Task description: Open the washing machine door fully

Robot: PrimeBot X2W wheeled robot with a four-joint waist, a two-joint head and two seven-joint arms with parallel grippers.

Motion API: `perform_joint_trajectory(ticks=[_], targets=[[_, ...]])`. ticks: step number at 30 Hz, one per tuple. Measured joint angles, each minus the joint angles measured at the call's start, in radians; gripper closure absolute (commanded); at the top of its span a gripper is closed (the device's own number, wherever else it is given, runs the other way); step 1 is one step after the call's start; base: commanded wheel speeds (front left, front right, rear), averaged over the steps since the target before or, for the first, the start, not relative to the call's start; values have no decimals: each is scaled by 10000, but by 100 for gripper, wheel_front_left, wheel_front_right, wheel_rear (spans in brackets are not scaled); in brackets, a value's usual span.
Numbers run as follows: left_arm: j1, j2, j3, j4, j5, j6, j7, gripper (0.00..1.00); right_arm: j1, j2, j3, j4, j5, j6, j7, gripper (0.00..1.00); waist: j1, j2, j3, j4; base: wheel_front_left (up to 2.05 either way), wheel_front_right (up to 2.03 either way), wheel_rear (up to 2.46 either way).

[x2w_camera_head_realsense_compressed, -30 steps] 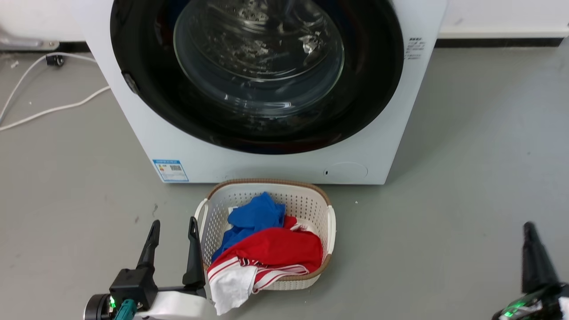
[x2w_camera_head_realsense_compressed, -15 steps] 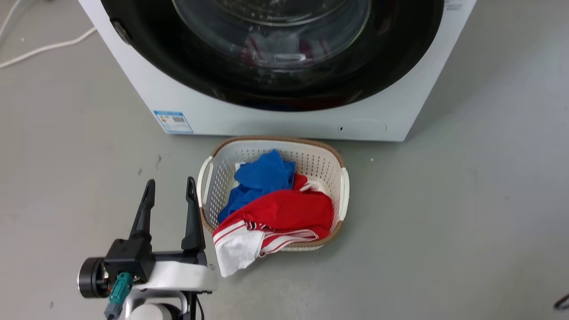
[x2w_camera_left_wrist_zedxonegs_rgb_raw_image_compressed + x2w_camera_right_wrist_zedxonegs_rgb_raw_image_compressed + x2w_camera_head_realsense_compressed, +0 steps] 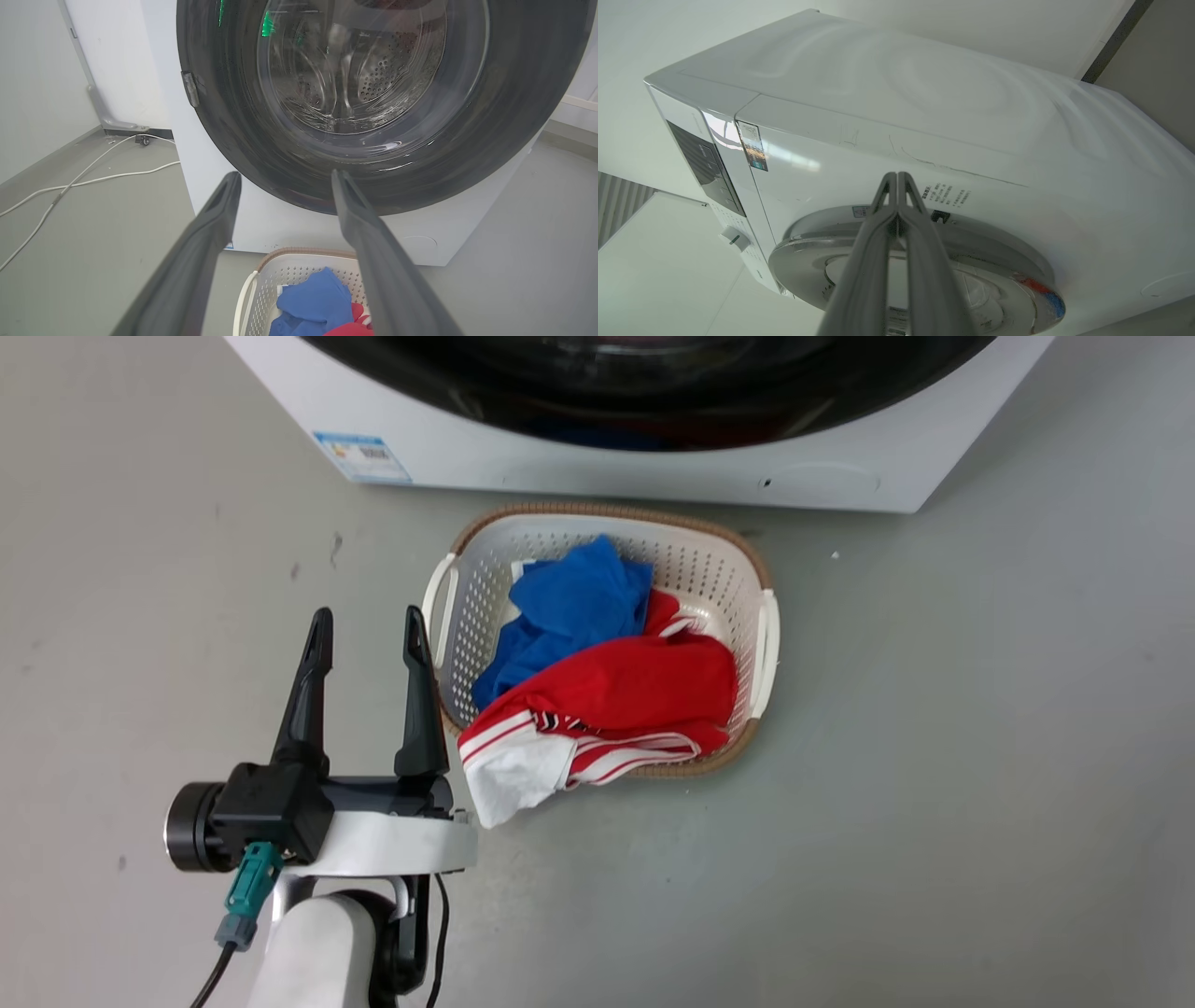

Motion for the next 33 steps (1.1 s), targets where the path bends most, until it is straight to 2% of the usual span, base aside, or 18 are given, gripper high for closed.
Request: perform_joint_trajectory(ticks=[11,19,33], targets=[[-565,0,-278,-334,-109,188,0,0,-2639,-800,1756,780,-899,0,1465,100,0,0,1286,518,0,0,0],[-680,-2,-387,-474,-171,351,0,0,-3956,-792,2840,1218,-1471,0,2305,100,0,0,1721,805,0,0,0],[-800,0,-543,-516,-372,485,0,0,-4865,-650,3599,1476,-2215,-15,3110,100,-1,0,1946,1067,0,0,0]])
